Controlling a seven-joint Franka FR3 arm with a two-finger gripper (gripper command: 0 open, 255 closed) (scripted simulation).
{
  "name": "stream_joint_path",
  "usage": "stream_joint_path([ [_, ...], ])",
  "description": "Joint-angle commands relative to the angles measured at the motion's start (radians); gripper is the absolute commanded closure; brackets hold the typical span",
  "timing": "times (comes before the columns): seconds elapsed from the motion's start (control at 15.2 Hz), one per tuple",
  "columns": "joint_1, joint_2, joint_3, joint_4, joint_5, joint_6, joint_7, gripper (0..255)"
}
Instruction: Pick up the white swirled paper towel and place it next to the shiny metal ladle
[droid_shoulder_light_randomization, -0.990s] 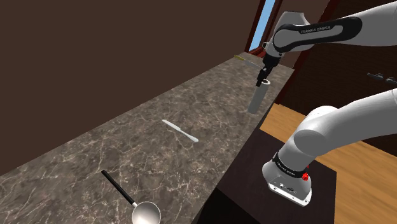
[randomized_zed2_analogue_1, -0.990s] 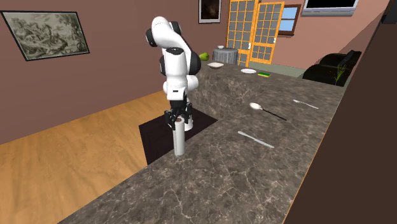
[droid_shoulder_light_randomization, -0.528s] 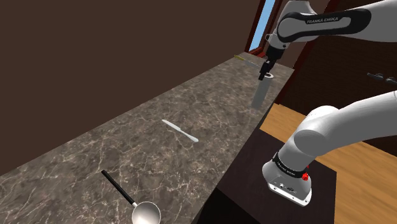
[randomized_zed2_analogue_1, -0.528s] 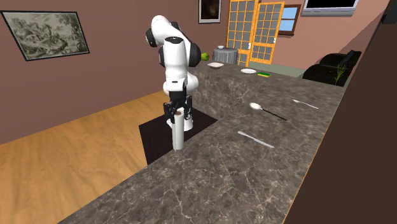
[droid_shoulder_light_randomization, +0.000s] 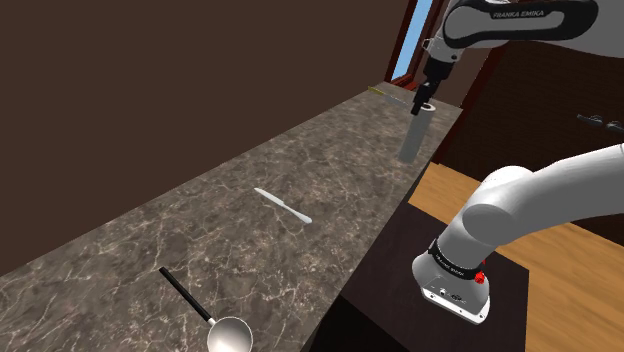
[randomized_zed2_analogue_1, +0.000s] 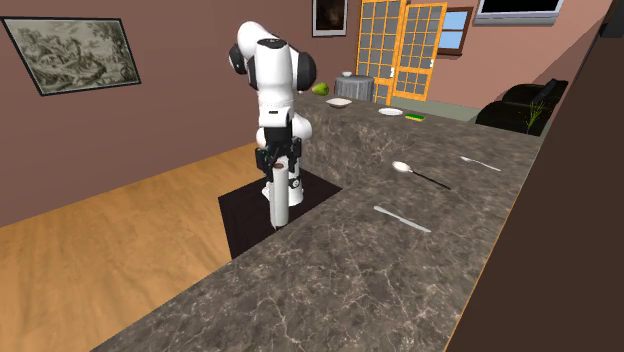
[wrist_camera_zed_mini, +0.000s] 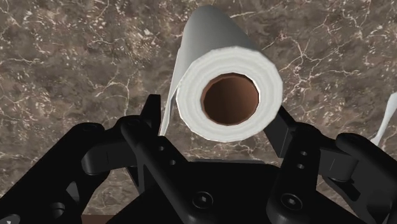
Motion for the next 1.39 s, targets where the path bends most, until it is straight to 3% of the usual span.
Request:
stream_joint_path([
  [0.0, 0.001, -0.003, 0.007, 0.028, 0.004, -0.031, -0.002, 255],
  [1.32, 0.023, 0.039, 0.047, 0.324, 0.046, -0.287, -0.022, 255],
])
